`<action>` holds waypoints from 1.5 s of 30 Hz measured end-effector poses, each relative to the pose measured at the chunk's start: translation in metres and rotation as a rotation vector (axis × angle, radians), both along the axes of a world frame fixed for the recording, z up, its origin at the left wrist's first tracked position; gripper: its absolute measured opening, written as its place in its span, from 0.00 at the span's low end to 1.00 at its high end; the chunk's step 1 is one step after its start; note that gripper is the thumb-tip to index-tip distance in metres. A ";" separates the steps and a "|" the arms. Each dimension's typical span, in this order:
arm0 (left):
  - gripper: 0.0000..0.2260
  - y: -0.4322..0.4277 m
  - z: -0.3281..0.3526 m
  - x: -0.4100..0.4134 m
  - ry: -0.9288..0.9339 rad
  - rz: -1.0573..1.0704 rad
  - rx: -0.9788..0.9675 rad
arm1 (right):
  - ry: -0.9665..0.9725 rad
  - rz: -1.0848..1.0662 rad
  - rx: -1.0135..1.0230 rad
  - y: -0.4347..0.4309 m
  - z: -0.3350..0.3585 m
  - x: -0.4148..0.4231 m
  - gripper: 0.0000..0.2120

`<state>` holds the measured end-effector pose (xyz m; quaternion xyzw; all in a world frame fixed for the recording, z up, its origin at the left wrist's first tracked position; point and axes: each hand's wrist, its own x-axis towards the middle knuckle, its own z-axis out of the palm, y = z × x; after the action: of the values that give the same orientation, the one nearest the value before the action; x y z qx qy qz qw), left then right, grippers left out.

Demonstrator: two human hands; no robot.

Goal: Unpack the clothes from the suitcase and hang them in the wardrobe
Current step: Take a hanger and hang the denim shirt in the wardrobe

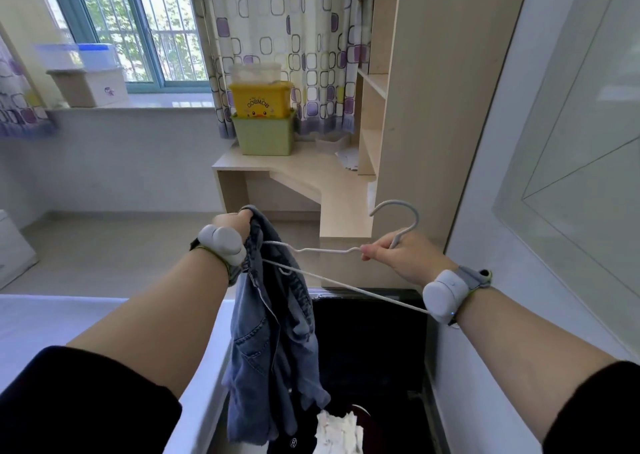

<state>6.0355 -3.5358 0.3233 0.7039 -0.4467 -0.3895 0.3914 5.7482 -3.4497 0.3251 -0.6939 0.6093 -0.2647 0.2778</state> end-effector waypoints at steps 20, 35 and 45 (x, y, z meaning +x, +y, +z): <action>0.14 0.006 -0.008 -0.026 -0.511 -0.334 -0.096 | 0.105 0.143 0.074 -0.008 0.006 0.001 0.16; 0.13 0.011 -0.018 -0.040 -0.592 -0.369 -0.041 | 0.163 0.154 0.128 -0.005 0.006 0.012 0.16; 0.13 0.018 -0.011 -0.033 -0.578 -0.318 -0.070 | 0.205 -0.029 0.032 -0.006 -0.008 0.028 0.18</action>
<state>6.0026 -3.5177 0.3121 0.6930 -0.6565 -0.2143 0.2070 5.7762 -3.4556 0.3168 -0.7041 0.6486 -0.1864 0.2210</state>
